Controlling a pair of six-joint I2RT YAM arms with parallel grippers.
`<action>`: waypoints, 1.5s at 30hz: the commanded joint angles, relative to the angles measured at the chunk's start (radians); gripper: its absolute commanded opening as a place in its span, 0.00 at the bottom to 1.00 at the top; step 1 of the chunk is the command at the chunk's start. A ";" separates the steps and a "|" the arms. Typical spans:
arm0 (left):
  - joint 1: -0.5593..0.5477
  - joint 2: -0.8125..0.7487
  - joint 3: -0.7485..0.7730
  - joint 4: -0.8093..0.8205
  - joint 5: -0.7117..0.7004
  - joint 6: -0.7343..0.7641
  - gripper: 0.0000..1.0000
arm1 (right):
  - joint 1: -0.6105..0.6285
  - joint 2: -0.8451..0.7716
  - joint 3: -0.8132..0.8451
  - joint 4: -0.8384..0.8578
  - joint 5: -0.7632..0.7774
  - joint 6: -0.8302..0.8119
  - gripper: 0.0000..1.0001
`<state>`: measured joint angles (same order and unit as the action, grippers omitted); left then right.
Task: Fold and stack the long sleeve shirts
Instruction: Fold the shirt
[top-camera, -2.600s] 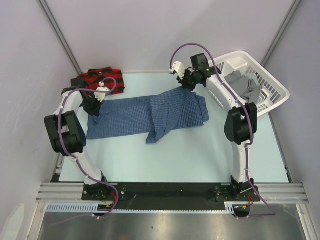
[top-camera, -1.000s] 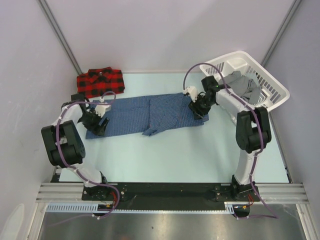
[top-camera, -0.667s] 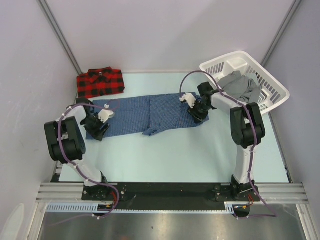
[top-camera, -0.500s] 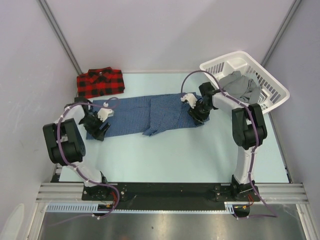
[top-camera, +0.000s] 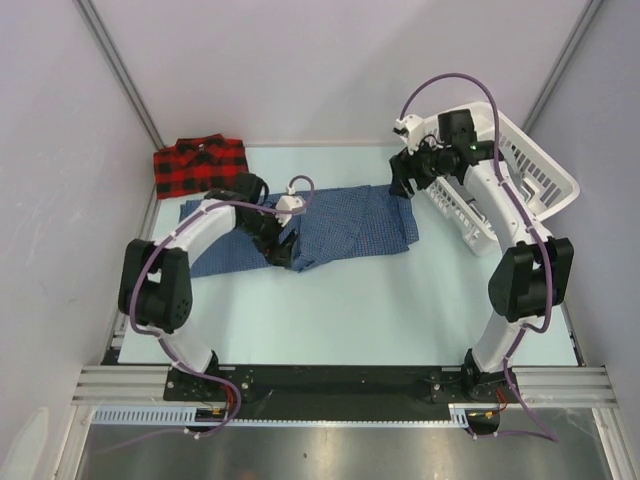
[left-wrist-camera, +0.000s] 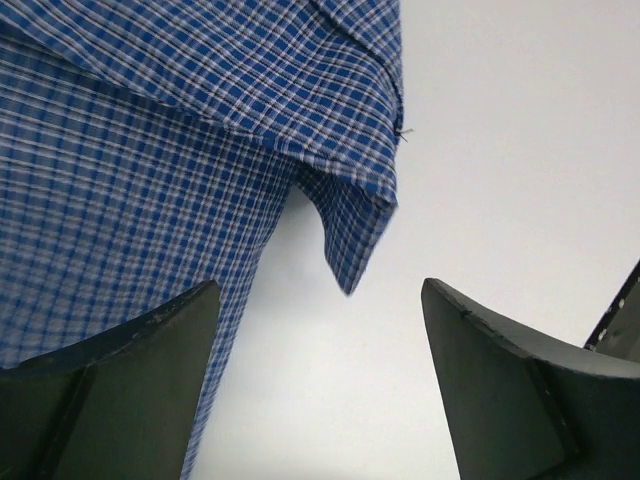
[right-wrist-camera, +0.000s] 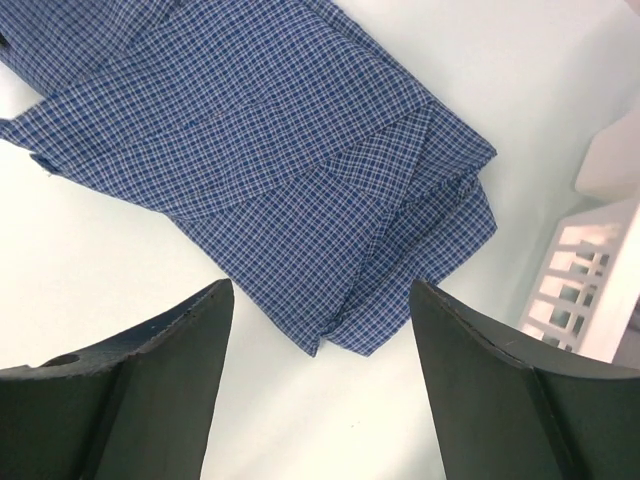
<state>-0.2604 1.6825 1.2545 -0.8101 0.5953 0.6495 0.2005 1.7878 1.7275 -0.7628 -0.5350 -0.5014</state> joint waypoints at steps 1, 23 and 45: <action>-0.065 0.045 -0.049 0.181 -0.040 -0.211 0.88 | -0.015 -0.036 -0.014 0.002 -0.031 0.069 0.77; 0.029 0.195 0.215 0.481 0.340 -1.192 0.00 | 0.045 -0.025 -0.138 0.359 -0.200 0.023 0.75; 0.075 0.255 -0.018 0.997 0.606 -1.768 0.13 | 0.264 -0.002 -0.612 1.214 -0.258 -0.529 0.86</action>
<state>-0.1974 1.9846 1.2461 0.0971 1.1645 -1.0485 0.4320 1.7916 1.0943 0.3031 -0.7105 -0.9821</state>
